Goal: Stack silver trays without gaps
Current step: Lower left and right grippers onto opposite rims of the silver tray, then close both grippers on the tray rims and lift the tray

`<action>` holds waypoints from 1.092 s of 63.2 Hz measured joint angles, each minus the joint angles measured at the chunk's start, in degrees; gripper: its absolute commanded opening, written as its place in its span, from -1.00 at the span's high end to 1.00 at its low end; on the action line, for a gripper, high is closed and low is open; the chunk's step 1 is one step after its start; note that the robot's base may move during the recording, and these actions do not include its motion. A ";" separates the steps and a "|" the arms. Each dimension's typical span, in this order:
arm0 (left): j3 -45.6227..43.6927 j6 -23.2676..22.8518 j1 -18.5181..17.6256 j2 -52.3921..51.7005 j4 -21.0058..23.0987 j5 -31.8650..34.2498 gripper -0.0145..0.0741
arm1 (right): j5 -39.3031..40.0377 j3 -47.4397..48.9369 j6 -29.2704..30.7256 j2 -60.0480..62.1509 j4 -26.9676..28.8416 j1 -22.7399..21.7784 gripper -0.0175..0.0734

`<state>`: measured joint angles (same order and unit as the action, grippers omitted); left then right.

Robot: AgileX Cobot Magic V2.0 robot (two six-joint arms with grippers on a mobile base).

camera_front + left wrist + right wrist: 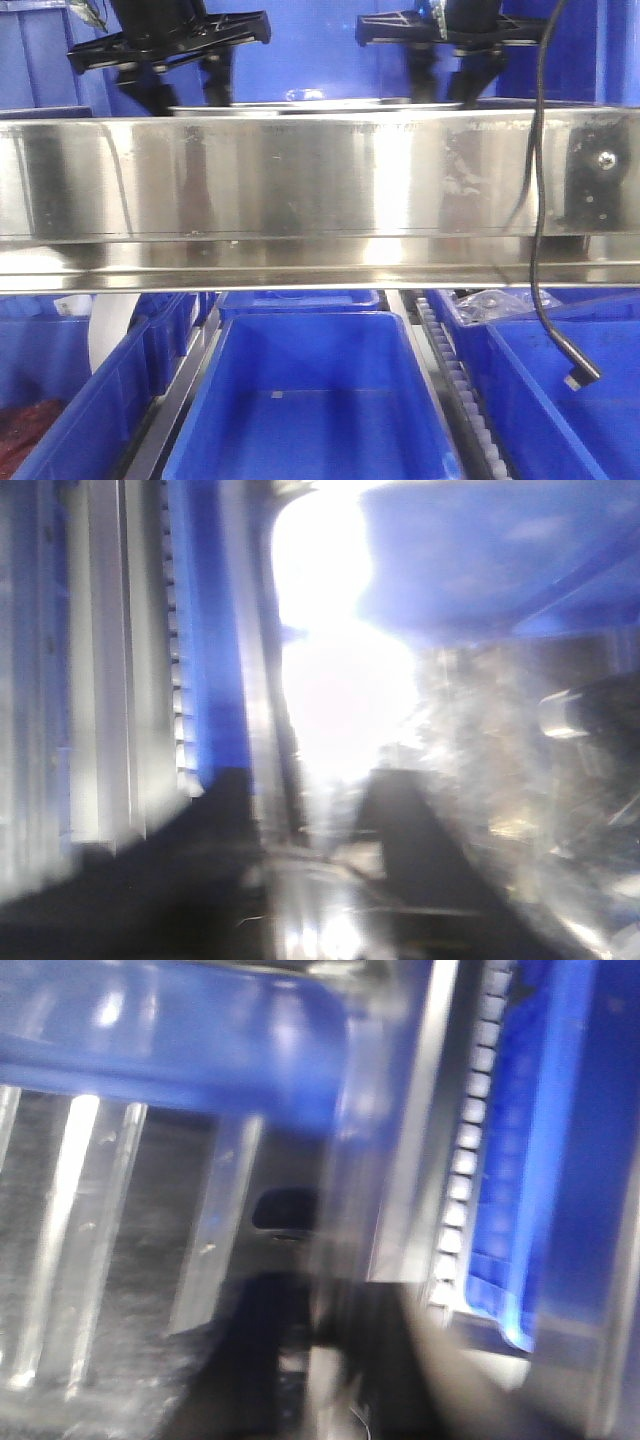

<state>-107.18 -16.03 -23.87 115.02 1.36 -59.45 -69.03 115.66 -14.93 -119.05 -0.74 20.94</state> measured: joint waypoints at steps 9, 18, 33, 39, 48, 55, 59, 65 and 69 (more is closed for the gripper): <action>-0.26 0.00 0.22 0.00 0.00 -0.14 0.77 | -0.35 0.09 -0.36 0.10 0.11 -0.29 0.49; -0.46 0.00 0.31 0.00 0.00 -0.41 0.76 | -0.94 0.09 -0.50 0.20 0.11 -0.29 0.49; -5.62 1.62 0.31 0.00 -0.37 -8.87 0.76 | -2.36 0.09 -0.77 1.71 0.74 -0.08 0.49; -8.44 2.15 -0.22 -0.38 -1.36 -10.55 0.76 | -2.79 0.09 -1.48 3.97 0.74 0.14 0.49; -10.39 2.19 -2.25 -3.45 -4.85 -11.02 0.76 | -3.02 0.09 -2.10 8.50 -0.82 0.96 0.49; -10.68 2.19 -4.10 -6.97 -7.05 -11.99 0.76 | -3.02 0.09 -2.98 12.22 -3.82 2.66 0.49; -10.57 1.98 -4.94 -9.08 -7.81 -12.53 0.76 | -3.02 -0.06 -3.74 14.38 -5.80 4.01 0.49; -8.65 1.85 -5.29 -12.47 -8.03 -12.51 0.76 | -3.02 -1.66 -4.89 18.36 -7.82 6.14 0.49; -6.08 1.48 -5.29 -14.54 -7.78 -12.41 0.76 | -3.02 -3.21 -5.13 20.52 -7.86 7.14 0.49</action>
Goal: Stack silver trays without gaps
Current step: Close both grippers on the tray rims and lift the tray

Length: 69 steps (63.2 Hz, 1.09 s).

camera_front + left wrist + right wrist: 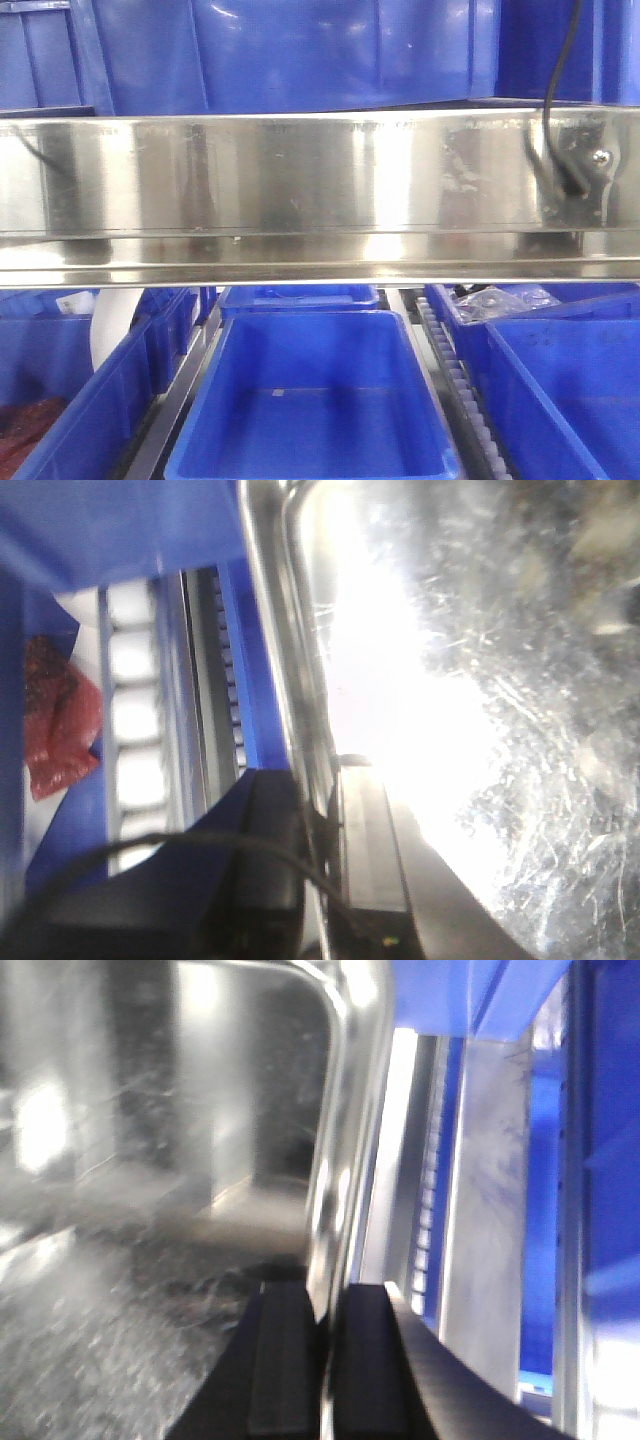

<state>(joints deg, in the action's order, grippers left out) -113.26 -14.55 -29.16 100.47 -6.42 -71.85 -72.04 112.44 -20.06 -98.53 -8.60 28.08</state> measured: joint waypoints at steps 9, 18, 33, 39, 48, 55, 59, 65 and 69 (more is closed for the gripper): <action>7.86 -0.73 -0.64 -5.23 1.10 0.34 0.76 | -0.05 -5.65 -0.83 4.71 0.37 1.98 0.49; 15.17 -1.08 -2.41 -10.11 1.91 0.57 0.76 | -0.05 -12.03 -2.08 8.81 1.19 3.71 0.49; 21.31 -2.69 -6.96 -15.28 1.25 -0.05 0.76 | -0.05 -20.70 -3.87 14.16 1.12 5.99 0.49; 21.43 -3.98 -8.93 -16.36 -0.13 -0.54 0.76 | -0.05 -21.59 -4.46 15.75 0.43 6.81 0.49; 21.30 -5.61 -11.73 -17.63 -2.68 -0.54 0.76 | -0.05 -21.70 -5.11 18.34 -0.57 7.58 0.49; 20.40 -7.52 -13.08 -17.90 -4.05 -0.54 0.76 | -0.05 -21.70 -5.37 19.82 -1.04 7.61 0.49; 19.97 -8.38 -13.61 -17.90 -4.87 -0.54 0.76 | -0.05 -21.70 -5.37 20.37 -1.15 7.61 0.49; 19.99 -10.19 -14.00 -17.90 -6.12 -0.54 0.76 | -0.05 -21.70 -5.44 20.62 -1.04 7.71 0.49; 19.99 -11.46 -14.00 -17.90 -6.93 -0.54 0.76 | -0.05 -21.70 -5.49 20.62 -0.82 7.82 0.49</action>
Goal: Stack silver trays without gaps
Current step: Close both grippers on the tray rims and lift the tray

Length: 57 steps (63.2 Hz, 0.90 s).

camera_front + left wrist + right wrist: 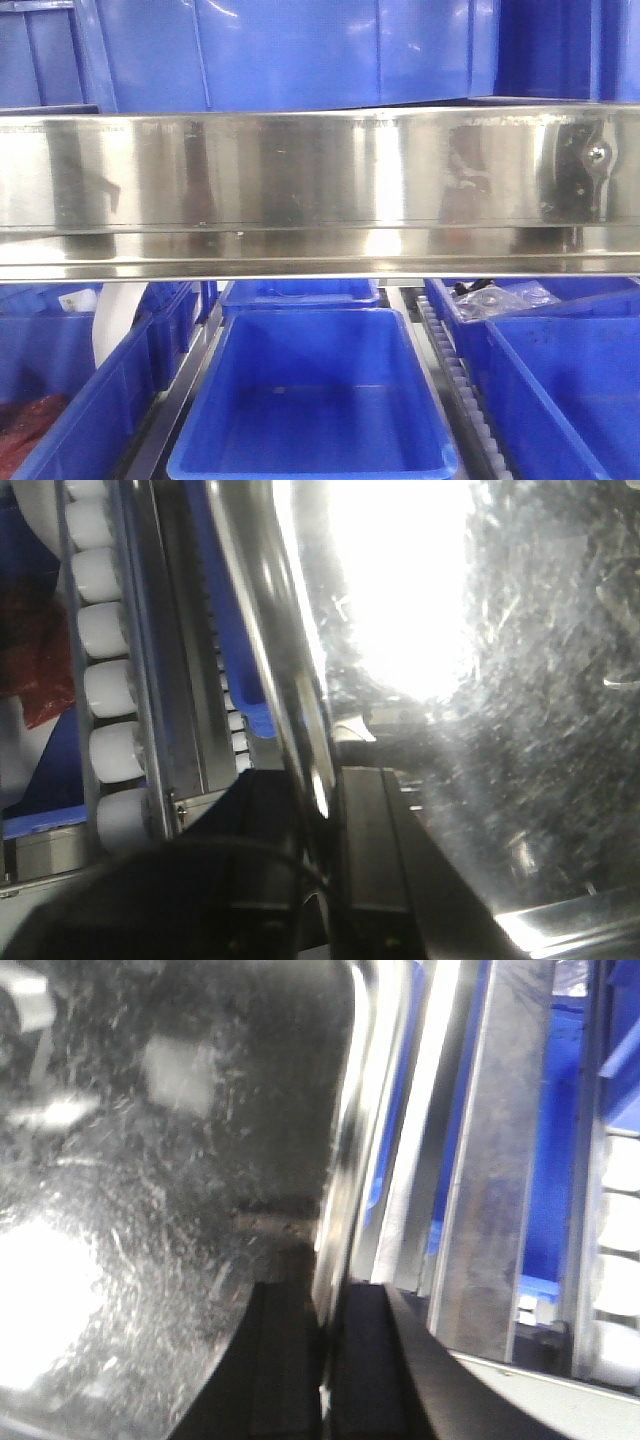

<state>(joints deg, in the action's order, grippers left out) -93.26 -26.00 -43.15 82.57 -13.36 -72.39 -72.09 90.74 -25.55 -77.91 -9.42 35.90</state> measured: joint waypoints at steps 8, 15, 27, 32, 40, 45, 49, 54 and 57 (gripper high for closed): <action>0.00 -2.13 0.00 0.12 -1.03 0.00 0.76 | 0.00 0.00 -0.09 0.00 0.52 0.07 0.49; 0.00 -2.97 -0.21 0.12 -1.37 0.00 0.76 | 0.00 0.00 -0.09 0.00 0.65 0.14 0.49; 0.00 -3.11 -0.21 0.12 -1.46 0.00 0.77 | 0.00 0.00 -0.09 0.00 0.65 0.14 0.49; 0.00 -3.11 -0.21 0.12 -1.48 0.00 0.77 | 0.00 0.00 -0.09 0.00 0.65 0.14 0.49; 0.00 -3.15 -0.21 0.12 -1.58 0.00 0.77 | 0.00 0.00 -0.09 0.00 0.65 0.14 0.49; 0.00 -3.15 -0.21 0.12 -1.58 0.00 0.77 | 0.00 0.00 -0.09 0.00 0.69 0.14 0.49; 0.00 -3.15 -0.21 0.12 -1.58 0.00 0.77 | 0.00 0.00 -0.09 0.00 0.69 0.14 0.49; 0.00 -3.24 -0.21 0.12 -1.58 0.00 0.77 | 0.00 0.00 -0.09 0.00 0.69 0.14 0.49; 0.00 -3.24 -0.21 0.12 -1.58 0.00 0.77 | 0.00 0.00 -0.09 0.00 0.69 0.14 0.49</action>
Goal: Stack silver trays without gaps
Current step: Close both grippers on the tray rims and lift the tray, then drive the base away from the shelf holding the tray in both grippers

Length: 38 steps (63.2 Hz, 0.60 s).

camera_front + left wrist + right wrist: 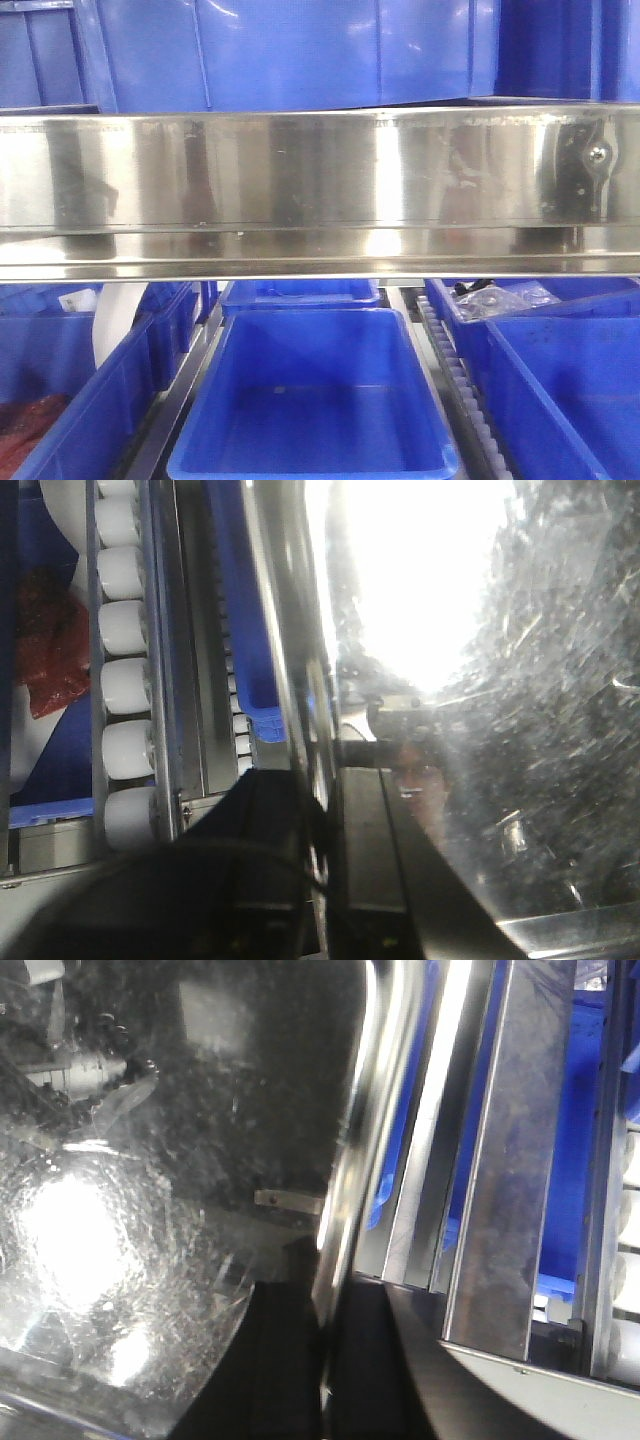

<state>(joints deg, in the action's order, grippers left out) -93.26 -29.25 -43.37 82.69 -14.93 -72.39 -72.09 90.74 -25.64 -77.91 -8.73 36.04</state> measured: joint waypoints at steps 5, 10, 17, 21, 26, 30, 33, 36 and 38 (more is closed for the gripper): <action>0.00 0.00 0.00 0.00 0.00 0.00 0.77 | 0.00 0.00 0.00 0.00 0.00 0.00 0.49; 0.00 -0.04 0.00 0.00 0.00 0.00 0.77 | 0.00 0.00 0.00 0.00 0.00 0.00 0.49; 0.00 -0.18 0.00 0.00 0.00 0.00 0.78 | 0.00 0.00 0.00 0.00 0.00 0.00 0.49; 0.00 -0.27 0.00 0.00 0.00 0.00 0.78 | 0.00 0.00 0.00 0.00 0.00 0.00 0.49; 0.00 -0.27 0.00 0.00 0.00 0.00 0.78 | 0.00 0.00 0.00 0.00 0.00 0.00 0.49; 0.00 -0.27 0.00 0.00 0.00 0.00 0.78 | 0.00 0.00 0.00 0.00 0.00 0.00 0.49; 0.00 -0.27 0.00 0.00 0.00 0.00 0.78 | 0.00 0.00 0.00 0.00 0.00 0.00 0.49; 0.00 -0.27 0.00 0.00 0.00 0.00 0.78 | 0.00 0.00 0.00 0.00 0.00 0.00 0.49; 0.00 -0.27 0.00 0.00 0.00 0.00 0.78 | 0.00 0.00 0.00 0.00 0.00 0.00 0.49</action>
<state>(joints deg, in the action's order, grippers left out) -93.26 -29.52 -43.37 82.69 -14.93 -72.39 -72.09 90.74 -25.64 -77.91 -8.73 36.04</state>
